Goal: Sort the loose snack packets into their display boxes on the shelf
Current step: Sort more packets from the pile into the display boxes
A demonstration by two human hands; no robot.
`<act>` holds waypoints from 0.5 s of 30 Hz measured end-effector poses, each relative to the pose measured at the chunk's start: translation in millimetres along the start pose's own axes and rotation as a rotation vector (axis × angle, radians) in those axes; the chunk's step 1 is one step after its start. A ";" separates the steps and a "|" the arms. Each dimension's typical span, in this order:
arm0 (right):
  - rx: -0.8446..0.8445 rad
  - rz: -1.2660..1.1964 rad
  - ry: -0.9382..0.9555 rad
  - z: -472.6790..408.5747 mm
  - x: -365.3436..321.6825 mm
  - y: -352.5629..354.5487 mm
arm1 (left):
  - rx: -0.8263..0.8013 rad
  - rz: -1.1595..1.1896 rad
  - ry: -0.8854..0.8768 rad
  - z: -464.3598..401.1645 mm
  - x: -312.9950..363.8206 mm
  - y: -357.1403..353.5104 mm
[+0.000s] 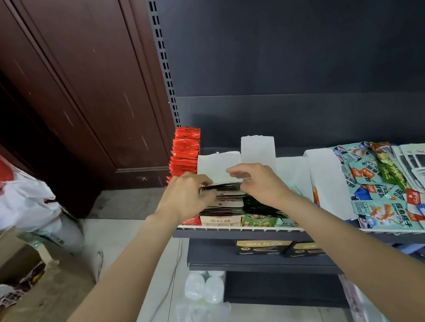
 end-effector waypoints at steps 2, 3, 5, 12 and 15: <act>-0.040 -0.011 0.006 5.6 5.0 5.3 | 0.071 0.013 -0.034 1.0 16.9 3.2; -0.038 -0.028 0.001 8.7 9.3 10.6 | 0.106 0.007 -0.061 0.5 28.0 3.6; 0.010 -0.066 -0.006 15.4 21.4 27.4 | 0.134 0.013 -0.096 -5.2 53.2 -1.1; 0.321 -0.100 -0.178 72.9 125.1 122.5 | 0.028 0.205 -0.272 -21.1 202.7 -58.8; 0.358 -0.023 -0.270 111.7 185.4 162.7 | -0.143 0.269 -0.384 -28.0 283.0 -107.3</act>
Point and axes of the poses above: each hand's wrist, its own z-axis away from the middle knuckle, its own y-axis out of the back of the hand, x = y × z, the point moved 7 cm from there along -z, towards the middle knuckle, and after that the axes turned 12 degrees about y, right-handed, at the moved point
